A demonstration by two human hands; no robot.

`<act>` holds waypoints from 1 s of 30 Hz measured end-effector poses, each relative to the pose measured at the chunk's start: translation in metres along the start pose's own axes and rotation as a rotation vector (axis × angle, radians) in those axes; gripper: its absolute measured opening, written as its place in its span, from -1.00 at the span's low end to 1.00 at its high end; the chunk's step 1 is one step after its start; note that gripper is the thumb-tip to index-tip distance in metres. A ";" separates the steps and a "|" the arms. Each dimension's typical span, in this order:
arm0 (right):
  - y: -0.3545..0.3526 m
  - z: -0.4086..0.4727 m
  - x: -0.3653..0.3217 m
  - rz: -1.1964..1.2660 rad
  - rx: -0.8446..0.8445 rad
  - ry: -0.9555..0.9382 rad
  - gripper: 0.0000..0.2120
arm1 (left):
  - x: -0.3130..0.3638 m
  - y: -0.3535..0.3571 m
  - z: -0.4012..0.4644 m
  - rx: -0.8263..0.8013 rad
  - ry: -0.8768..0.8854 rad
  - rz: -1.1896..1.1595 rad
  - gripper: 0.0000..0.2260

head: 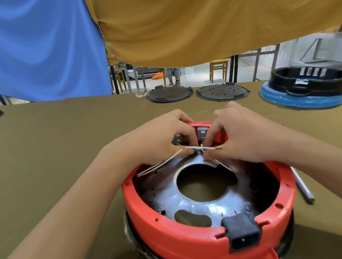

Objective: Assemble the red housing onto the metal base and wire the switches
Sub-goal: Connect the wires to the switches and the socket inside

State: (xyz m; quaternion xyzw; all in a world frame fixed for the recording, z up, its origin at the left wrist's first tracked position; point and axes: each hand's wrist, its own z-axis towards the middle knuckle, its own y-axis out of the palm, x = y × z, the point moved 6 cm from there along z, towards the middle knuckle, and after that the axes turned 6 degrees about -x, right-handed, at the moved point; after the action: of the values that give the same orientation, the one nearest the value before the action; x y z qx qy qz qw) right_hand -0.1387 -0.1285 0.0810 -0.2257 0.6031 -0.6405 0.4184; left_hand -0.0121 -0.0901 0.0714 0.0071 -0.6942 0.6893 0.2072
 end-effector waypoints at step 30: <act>-0.002 0.000 -0.003 0.004 0.007 -0.008 -0.90 | 0.001 0.000 -0.002 -0.028 0.007 -0.029 -0.96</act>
State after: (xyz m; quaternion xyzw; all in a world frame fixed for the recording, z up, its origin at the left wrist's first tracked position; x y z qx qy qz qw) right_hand -0.1376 -0.1259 0.0837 -0.2257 0.5996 -0.6408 0.4230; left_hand -0.0123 -0.0877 0.0715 0.0119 -0.7027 0.6765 0.2200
